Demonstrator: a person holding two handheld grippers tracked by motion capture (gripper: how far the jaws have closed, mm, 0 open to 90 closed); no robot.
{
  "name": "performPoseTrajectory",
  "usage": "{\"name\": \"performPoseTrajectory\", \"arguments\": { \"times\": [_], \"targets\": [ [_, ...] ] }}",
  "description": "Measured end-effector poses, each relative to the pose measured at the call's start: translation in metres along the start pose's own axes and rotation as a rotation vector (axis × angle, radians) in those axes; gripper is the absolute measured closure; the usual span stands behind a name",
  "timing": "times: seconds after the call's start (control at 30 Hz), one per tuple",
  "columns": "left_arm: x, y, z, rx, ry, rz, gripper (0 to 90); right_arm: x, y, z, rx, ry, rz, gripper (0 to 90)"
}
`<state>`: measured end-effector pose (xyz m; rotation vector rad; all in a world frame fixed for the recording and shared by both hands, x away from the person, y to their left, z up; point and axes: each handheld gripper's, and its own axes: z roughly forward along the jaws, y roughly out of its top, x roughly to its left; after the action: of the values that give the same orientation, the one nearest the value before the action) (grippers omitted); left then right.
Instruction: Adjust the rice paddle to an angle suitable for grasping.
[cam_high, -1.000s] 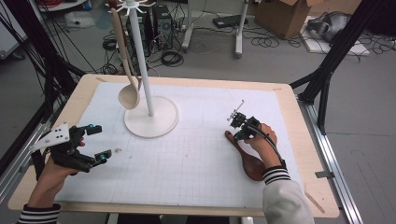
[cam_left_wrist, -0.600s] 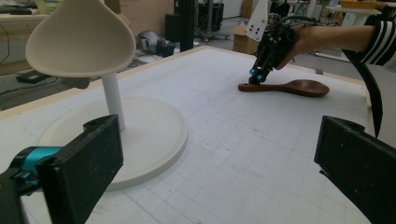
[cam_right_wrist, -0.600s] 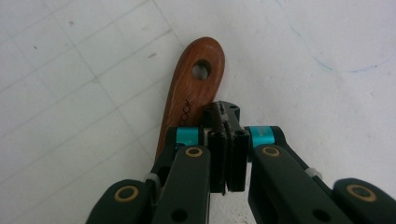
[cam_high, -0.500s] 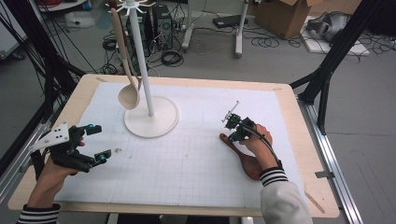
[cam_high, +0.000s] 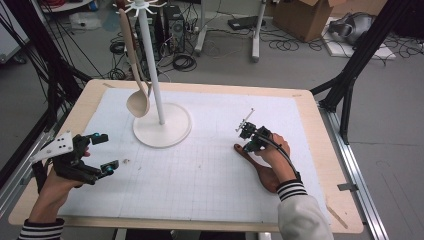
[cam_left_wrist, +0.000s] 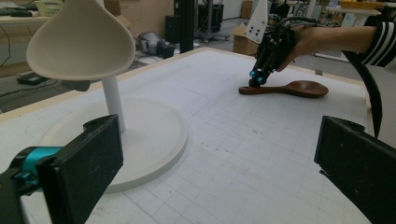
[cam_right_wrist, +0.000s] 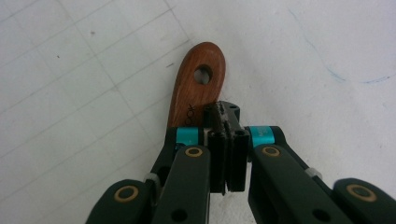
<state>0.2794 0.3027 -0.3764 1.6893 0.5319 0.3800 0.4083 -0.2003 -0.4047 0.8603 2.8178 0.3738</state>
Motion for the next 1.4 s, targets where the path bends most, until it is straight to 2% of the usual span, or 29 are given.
{"name": "performPoseTrajectory", "arguments": {
  "times": [0.13, 0.27, 0.6, 0.77, 0.83, 0.9, 1.0, 1.07, 1.2, 1.23, 1.27, 1.4],
  "targets": [
    [0.000, 0.000, 0.001, 0.001, 0.001, -0.002, 1.7, 0.000, -0.002, -0.005, -0.018, 0.008, 0.001, 89.0],
    [0.000, 0.000, 0.001, 0.001, 0.003, -0.001, 1.7, 0.001, -0.006, -0.013, -0.077, 0.000, 0.022, 78.7],
    [0.002, -0.001, 0.000, 0.005, 0.008, -0.004, 1.7, 0.005, -0.025, -0.038, -0.278, 0.044, 0.101, 39.3],
    [0.002, -0.001, 0.001, 0.002, 0.005, -0.005, 1.7, 0.014, -0.039, -0.050, -0.417, 0.050, 0.101, 12.1],
    [0.002, -0.001, 0.001, 0.001, 0.004, -0.007, 1.7, 0.018, -0.045, -0.055, -0.465, 0.044, 0.097, 9.5],
    [0.001, -0.002, 0.001, 0.002, 0.001, -0.008, 1.7, 0.021, -0.051, -0.060, -0.524, 0.042, 0.096, 0.5],
    [0.001, -0.002, 0.001, 0.001, -0.001, -0.008, 1.7, 0.025, -0.057, -0.065, -0.573, 0.028, 0.086, 0.5],
    [0.003, -0.002, 0.000, -0.002, 0.000, -0.011, 1.7, 0.030, -0.067, -0.072, -0.668, 0.027, 0.080, 0.5],
    [0.004, -0.004, 0.000, -0.004, 0.002, -0.018, 1.7, 0.036, -0.077, -0.080, -0.755, -0.002, 0.073, 0.5],
    [0.004, -0.004, 0.000, -0.004, 0.002, -0.018, 1.7, 0.036, -0.077, -0.080, -0.755, -0.002, 0.073, 0.5],
    [0.004, -0.005, -0.001, -0.001, 0.004, -0.017, 1.7, 0.040, -0.084, -0.086, -0.821, 0.003, 0.072, 0.5],
    [0.004, -0.005, -0.001, -0.003, 0.008, -0.018, 1.7, 0.047, -0.093, -0.091, -0.862, -0.024, 0.047, 0.5]
  ]
}}
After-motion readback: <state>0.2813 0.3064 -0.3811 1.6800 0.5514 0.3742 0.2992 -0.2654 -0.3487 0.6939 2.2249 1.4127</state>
